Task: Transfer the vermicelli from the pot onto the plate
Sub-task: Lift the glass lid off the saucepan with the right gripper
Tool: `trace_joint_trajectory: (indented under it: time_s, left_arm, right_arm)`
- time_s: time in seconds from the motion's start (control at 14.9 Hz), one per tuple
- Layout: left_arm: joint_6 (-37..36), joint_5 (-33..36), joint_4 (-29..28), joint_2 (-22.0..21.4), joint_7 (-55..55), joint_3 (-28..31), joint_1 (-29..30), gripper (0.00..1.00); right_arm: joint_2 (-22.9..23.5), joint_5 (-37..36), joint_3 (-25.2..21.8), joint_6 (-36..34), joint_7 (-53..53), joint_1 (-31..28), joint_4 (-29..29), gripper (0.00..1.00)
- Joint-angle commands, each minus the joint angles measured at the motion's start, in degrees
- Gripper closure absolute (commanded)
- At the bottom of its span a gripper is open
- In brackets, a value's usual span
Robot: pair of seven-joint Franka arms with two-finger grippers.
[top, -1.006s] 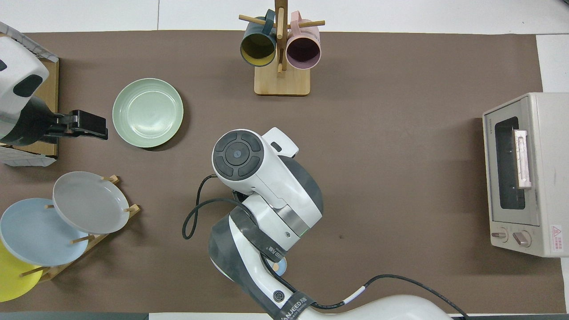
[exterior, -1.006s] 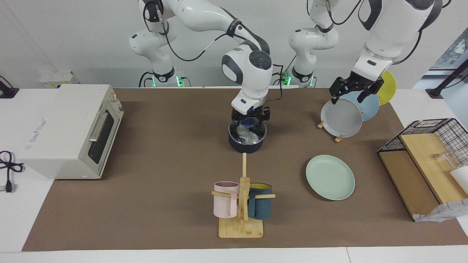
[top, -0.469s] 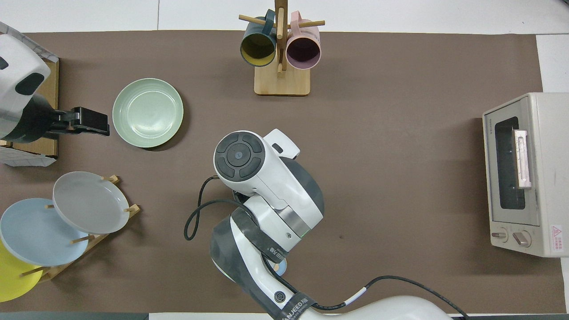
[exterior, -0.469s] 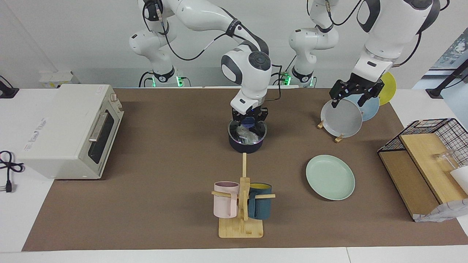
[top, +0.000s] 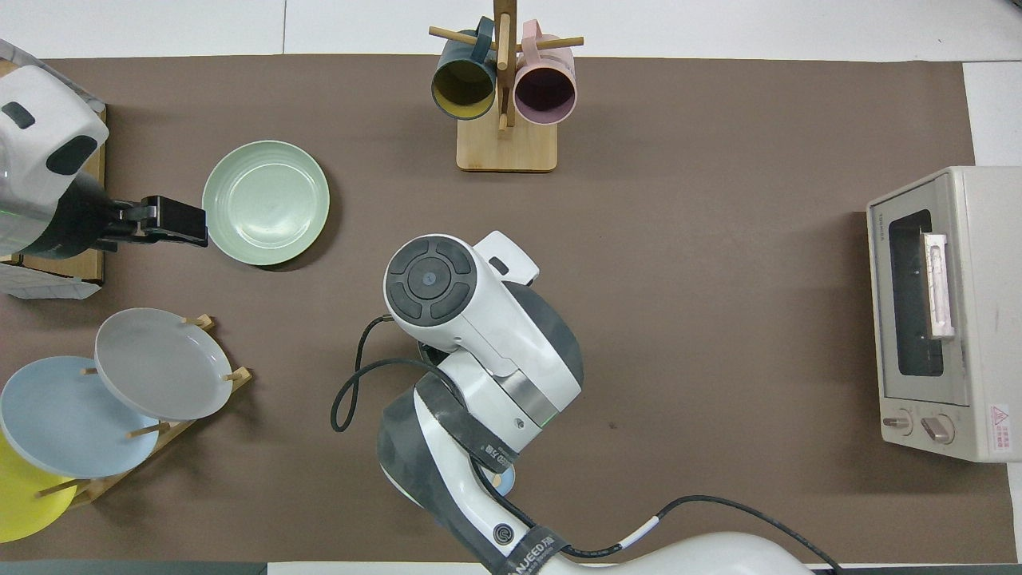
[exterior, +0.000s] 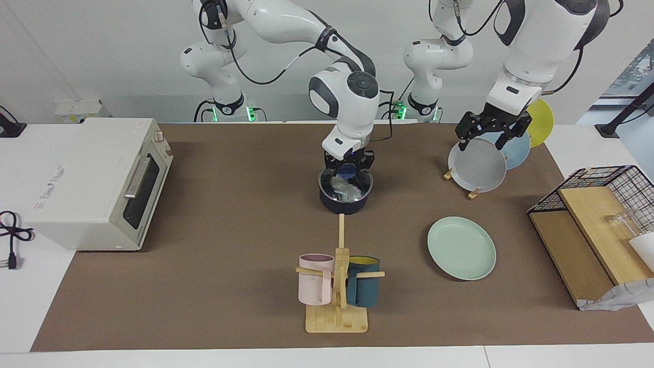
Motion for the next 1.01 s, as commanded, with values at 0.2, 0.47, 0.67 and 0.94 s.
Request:
trace_joint_trajectory:
  time_s: [0.2,0.47,0.67,0.94]
  left_arm:
    - [1.5,0.7,-1.7,-0.4,0.8,-0.1,-0.4,0.00]
    - [2.7,0.6,-1.9,0.8,0.4,-0.1,-3.8,0.00]
    - [5.1,0.6,-2.6,3.6,-2.1,0.0,-9.7,0.00]
    - [14.6,0.6,-5.7,9.7,-11.6,-0.1,-18.3,0.00]
  right_arm:
    - [-3.6,-0.2,0.1,-7.2,-8.6,-6.8,4.3,0.43]
    - [-5.2,-0.1,0.0,-11.3,-21.3,-13.8,5.0,0.43]
    - [-5.6,-0.5,0.0,-13.1,-28.7,-18.4,4.9,0.43]
    - [-5.6,-1.3,-0.2,-13.1,-36.1,-23.4,4.3,0.43]
